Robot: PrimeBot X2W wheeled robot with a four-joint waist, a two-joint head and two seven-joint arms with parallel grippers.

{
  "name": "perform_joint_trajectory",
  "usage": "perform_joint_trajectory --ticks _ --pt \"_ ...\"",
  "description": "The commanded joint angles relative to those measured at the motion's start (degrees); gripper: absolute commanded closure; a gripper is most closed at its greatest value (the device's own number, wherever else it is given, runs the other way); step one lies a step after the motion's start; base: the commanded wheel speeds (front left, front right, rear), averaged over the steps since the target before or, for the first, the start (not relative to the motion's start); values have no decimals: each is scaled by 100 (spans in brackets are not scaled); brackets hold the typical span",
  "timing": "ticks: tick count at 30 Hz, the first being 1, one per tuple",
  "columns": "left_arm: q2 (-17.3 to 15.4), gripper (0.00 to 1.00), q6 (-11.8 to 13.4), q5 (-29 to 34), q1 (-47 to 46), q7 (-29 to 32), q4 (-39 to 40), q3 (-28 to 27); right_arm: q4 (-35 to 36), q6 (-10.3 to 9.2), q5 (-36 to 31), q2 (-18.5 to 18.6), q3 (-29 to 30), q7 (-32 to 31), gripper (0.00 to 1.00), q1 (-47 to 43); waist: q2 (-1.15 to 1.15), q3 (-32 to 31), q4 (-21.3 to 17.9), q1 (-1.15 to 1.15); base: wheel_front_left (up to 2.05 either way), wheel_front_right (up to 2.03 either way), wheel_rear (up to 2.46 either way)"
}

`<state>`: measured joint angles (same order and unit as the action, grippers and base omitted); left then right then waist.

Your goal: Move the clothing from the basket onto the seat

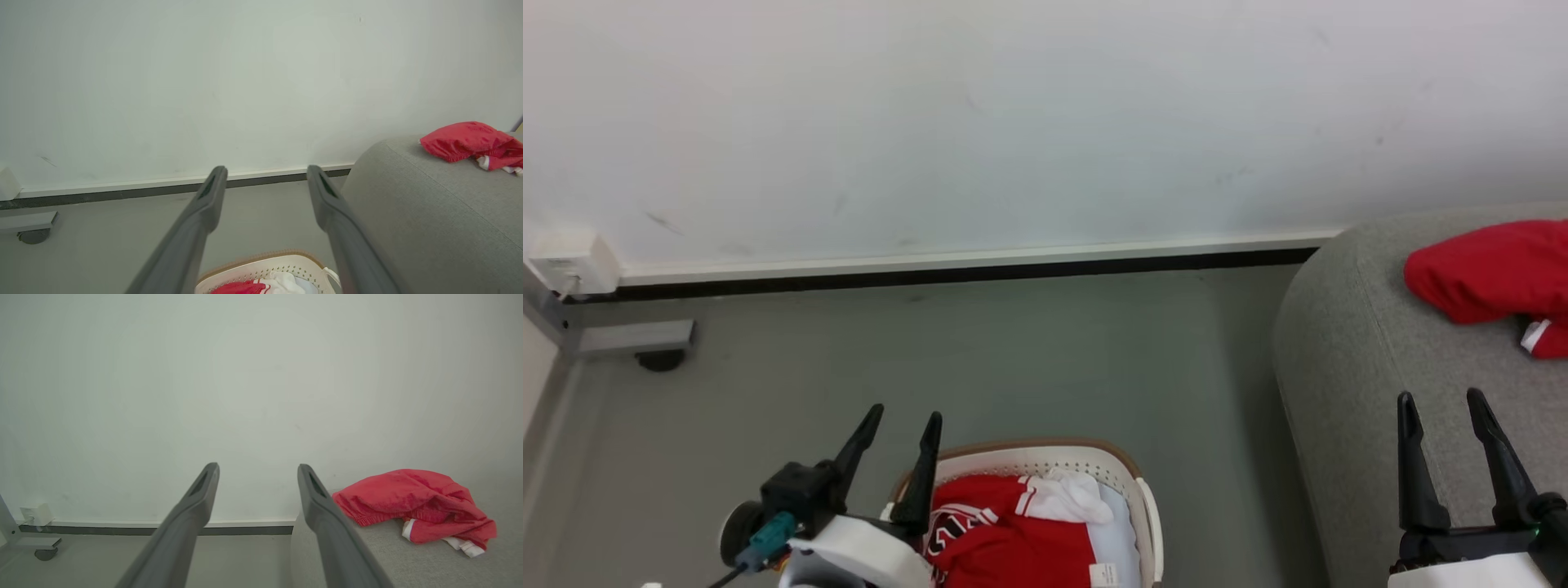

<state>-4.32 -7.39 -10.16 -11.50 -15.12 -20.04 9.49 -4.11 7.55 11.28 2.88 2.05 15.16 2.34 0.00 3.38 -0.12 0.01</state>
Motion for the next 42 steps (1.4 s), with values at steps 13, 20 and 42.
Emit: perform_joint_trajectory --ticks 13,20,42 --pt "-618 0 -3 -165 -1078 -4 -1484 552 295 -13 32 5 25 -2 0 719 0 1415 -948 -1 0 0 0" --pt "-999 0 -4 -341 -1816 -4 -2499 1176 563 -13 179 2 91 -3 0 1064 0 2199 -1320 -1 0 0 0" --pt "-1843 0 -4 -697 -3554 602 -4929 3374 1273 -13 762 2 160 -2 0 1574 0 3875 -2221 -1 0 0 0"
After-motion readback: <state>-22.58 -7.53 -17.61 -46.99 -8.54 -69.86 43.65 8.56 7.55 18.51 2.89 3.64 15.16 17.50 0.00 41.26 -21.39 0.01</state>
